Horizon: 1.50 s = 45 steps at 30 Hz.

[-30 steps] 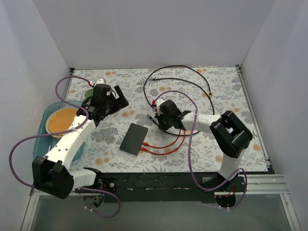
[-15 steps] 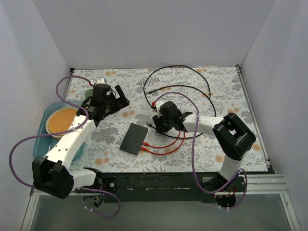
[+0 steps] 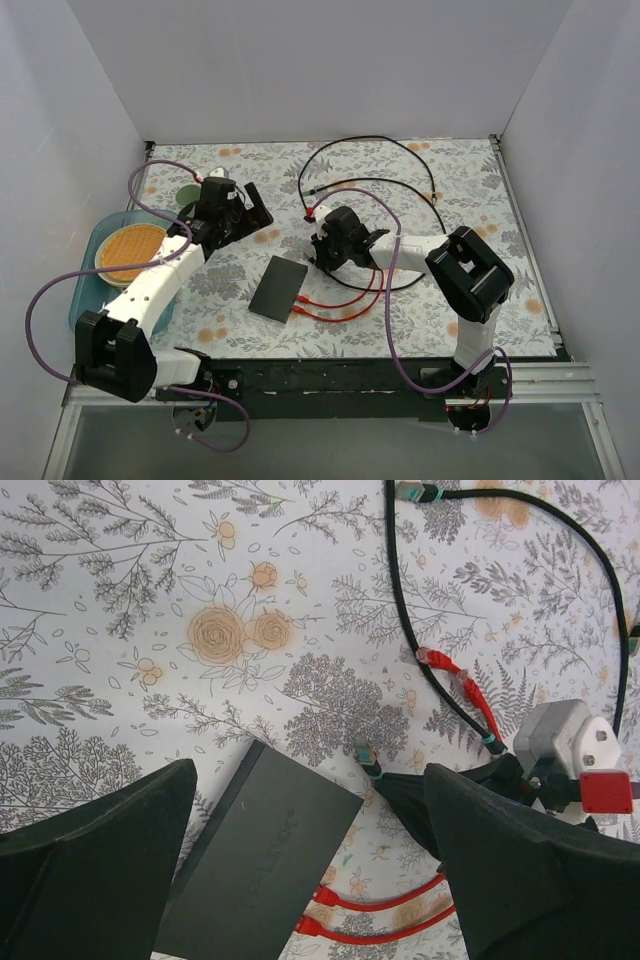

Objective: Insert the plug into the switch port

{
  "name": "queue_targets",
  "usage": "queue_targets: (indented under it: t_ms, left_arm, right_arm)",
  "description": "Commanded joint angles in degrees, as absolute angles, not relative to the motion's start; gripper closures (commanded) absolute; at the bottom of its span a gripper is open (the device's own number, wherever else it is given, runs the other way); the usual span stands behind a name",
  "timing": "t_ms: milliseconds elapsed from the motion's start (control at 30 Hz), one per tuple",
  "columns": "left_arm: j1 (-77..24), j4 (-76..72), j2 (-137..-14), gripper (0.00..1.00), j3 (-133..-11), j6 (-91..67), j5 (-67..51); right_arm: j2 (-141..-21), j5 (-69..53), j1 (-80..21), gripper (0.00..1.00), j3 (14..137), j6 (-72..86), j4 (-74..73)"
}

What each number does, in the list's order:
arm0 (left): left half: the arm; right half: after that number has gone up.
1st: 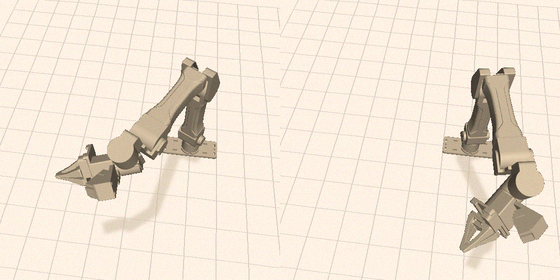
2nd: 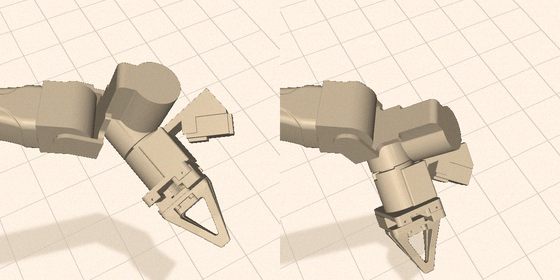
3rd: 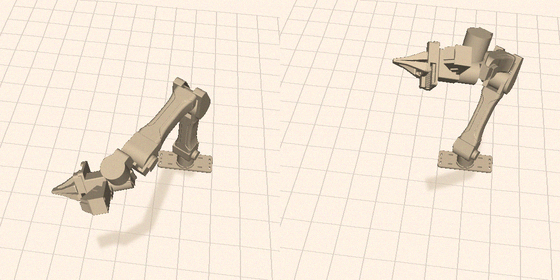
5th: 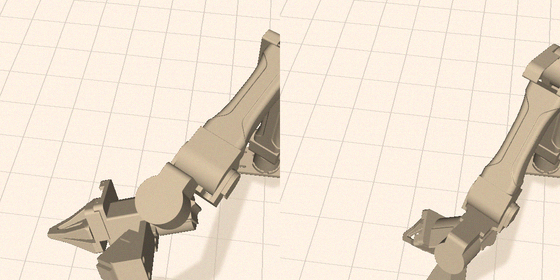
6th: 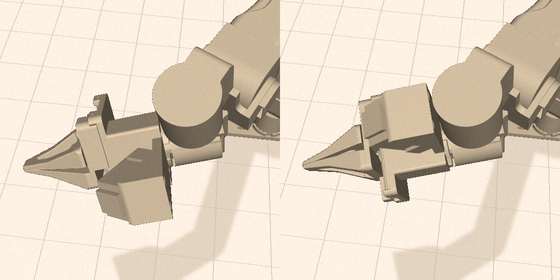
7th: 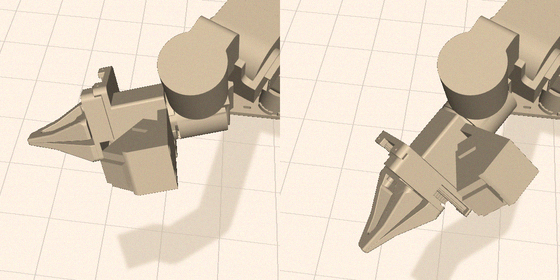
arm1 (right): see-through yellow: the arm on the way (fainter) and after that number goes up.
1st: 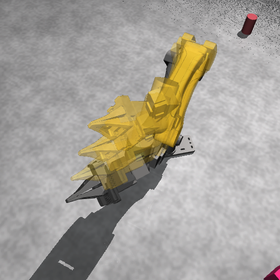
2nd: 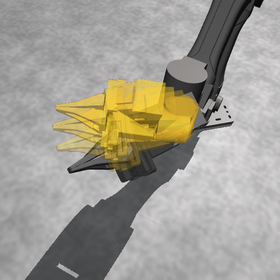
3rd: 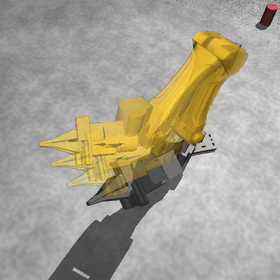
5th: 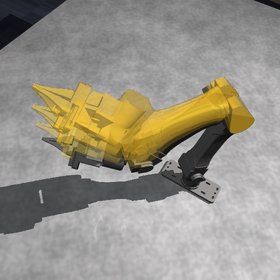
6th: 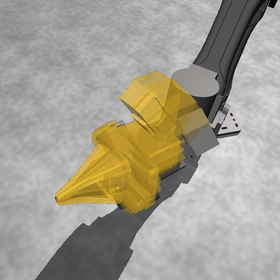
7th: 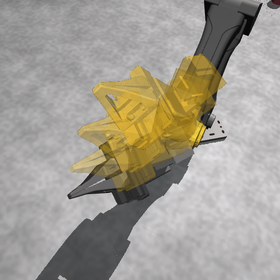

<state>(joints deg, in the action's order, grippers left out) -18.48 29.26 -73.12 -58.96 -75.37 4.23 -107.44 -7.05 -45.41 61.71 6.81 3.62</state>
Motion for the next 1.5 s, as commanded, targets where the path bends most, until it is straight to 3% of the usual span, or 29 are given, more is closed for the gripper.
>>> queue_targets:
  t_ms: [0, 233, 500, 1300, 1467]
  left_arm:
    - [-18.28, 25.5, -73.65, 0.02, -57.04, -74.53, 0.62]
    - [-18.28, 20.22, -77.86, 0.06, -54.41, -75.76, -9.04]
    - [-19.07, 9.59, -82.26, 0.17, -52.12, -79.19, -26.18]
    - [-28.47, 7.38, -90.79, 0.45, -56.25, -79.72, -22.5]
    - [-28.74, 6.77, -90.97, 0.59, -56.16, -79.89, -22.06]
  right_arm:
    - [-105.57, -5.28, -45.7, 0.99, 59.25, 6.06, 5.88]
    - [-97.04, -0.36, -46.14, 0.99, 53.88, 5.45, 9.14]
    - [-89.74, 2.63, -47.37, 0.99, 51.15, 5.8, 10.02]
    - [-84.9, 1.5, -49.13, 0.99, 50.98, 8.0, 9.23]
    - [-85.34, 0.62, -49.74, 0.99, 51.15, 8.35, 9.23]
